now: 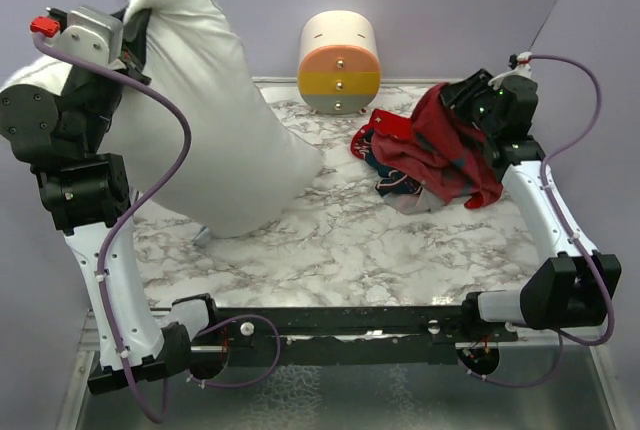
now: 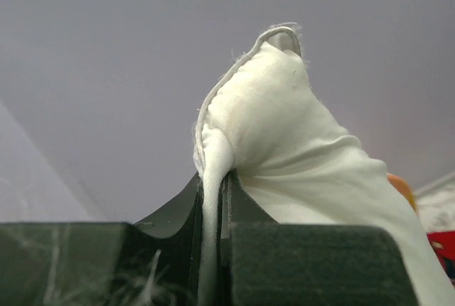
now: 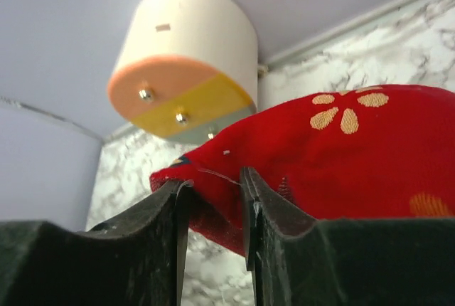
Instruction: Remove the pillowcase from the pillow
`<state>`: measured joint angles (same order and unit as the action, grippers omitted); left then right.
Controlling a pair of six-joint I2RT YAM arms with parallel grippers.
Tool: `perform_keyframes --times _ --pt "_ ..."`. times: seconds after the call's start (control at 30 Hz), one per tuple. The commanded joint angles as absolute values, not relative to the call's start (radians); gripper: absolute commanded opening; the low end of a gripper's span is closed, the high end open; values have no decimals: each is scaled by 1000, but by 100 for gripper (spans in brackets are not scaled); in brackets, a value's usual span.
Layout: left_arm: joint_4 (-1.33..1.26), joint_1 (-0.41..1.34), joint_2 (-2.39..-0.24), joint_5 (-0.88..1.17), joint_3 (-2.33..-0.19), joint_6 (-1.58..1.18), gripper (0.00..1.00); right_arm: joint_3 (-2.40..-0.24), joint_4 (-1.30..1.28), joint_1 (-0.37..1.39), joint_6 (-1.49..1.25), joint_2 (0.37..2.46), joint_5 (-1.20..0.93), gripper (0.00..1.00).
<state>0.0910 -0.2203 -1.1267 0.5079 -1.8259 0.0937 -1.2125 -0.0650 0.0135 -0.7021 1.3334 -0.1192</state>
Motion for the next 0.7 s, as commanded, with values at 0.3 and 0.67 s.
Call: perform_keyframes --times 0.3,0.67 --pt "-168 -226 -1029 871 -1757 -324 0 -1131 -8 78 -592 1269 -141 65" --pt "-209 -236 -860 1240 -1376 -587 0 -1113 8 79 -604 1232 -173 67"
